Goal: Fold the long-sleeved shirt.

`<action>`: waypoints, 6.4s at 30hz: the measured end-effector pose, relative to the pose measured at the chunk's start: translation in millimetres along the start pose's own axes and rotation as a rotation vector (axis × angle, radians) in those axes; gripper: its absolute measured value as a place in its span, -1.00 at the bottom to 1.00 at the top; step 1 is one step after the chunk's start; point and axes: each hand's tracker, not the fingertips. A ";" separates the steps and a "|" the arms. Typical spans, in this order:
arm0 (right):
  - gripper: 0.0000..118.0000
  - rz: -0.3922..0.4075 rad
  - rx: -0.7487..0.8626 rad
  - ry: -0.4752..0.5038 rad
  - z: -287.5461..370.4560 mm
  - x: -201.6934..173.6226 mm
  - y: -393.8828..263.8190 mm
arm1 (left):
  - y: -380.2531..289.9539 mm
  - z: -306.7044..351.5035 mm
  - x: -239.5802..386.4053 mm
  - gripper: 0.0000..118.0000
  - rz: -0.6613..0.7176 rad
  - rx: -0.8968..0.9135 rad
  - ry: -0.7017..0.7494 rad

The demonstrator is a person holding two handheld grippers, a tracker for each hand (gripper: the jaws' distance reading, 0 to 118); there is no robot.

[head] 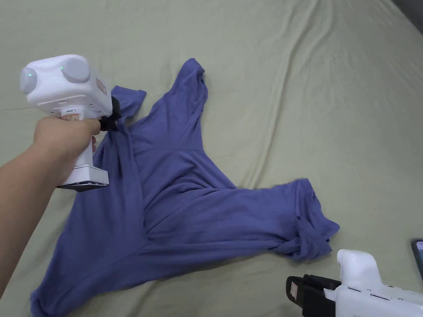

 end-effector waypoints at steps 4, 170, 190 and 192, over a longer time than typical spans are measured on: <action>-0.96 0.008 0.016 0.023 3.6 -7.1 3.7 | -27.3 80.2 0.9 -1.00 -0.021 0.176 -0.059; 1.00 0.148 0.239 0.013 5.6 -32.4 76.7 | -257.5 145.7 -134.1 1.00 0.266 0.205 -0.160; -0.96 0.422 0.041 0.158 -44.4 -112.7 24.2 | 15.1 26.2 -73.9 -1.00 0.149 0.192 0.027; -0.96 0.418 0.026 0.164 -46.2 -109.5 20.1 | 52.0 -4.6 -74.1 -1.00 0.116 0.157 0.079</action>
